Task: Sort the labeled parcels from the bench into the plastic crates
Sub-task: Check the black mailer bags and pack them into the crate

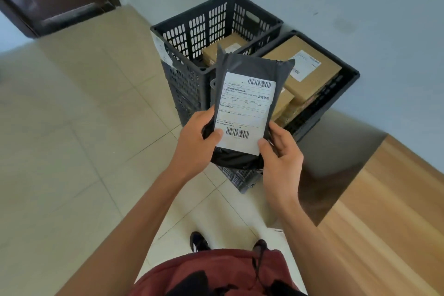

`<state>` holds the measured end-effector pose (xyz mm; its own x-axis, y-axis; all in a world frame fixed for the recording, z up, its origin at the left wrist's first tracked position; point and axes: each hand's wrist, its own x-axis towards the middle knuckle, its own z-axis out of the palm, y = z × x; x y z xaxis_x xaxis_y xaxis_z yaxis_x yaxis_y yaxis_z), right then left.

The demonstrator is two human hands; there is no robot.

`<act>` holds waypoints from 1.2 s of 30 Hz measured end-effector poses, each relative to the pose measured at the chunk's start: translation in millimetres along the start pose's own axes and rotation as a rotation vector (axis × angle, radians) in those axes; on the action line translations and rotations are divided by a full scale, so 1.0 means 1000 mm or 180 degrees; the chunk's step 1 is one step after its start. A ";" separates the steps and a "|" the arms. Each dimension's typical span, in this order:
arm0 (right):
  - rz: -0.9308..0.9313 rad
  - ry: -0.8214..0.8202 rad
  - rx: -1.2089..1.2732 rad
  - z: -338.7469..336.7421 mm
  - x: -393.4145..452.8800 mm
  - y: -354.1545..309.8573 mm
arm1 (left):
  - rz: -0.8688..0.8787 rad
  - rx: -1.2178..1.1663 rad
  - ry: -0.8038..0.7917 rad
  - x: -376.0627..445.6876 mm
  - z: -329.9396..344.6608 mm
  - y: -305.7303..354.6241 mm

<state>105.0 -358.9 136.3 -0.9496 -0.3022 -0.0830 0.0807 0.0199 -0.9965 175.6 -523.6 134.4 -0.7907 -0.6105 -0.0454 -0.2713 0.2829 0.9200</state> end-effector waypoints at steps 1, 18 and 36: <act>0.0007 -0.0031 -0.0019 0.012 0.001 -0.001 | -0.0011 0.0003 0.0056 0.003 -0.010 -0.004; 0.0228 -0.0261 -0.0241 0.157 0.132 0.017 | -0.0253 0.0093 0.0202 0.159 -0.097 -0.048; 0.0382 0.0330 -0.0300 0.260 0.284 0.005 | -0.0047 0.0169 -0.0447 0.362 -0.139 -0.049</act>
<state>-85.7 -692.4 109.6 -0.9614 -0.1927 -0.1966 0.1712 0.1407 -0.9751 -21.5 -861.1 127.3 -0.8545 -0.5063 -0.1162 -0.3092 0.3158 0.8970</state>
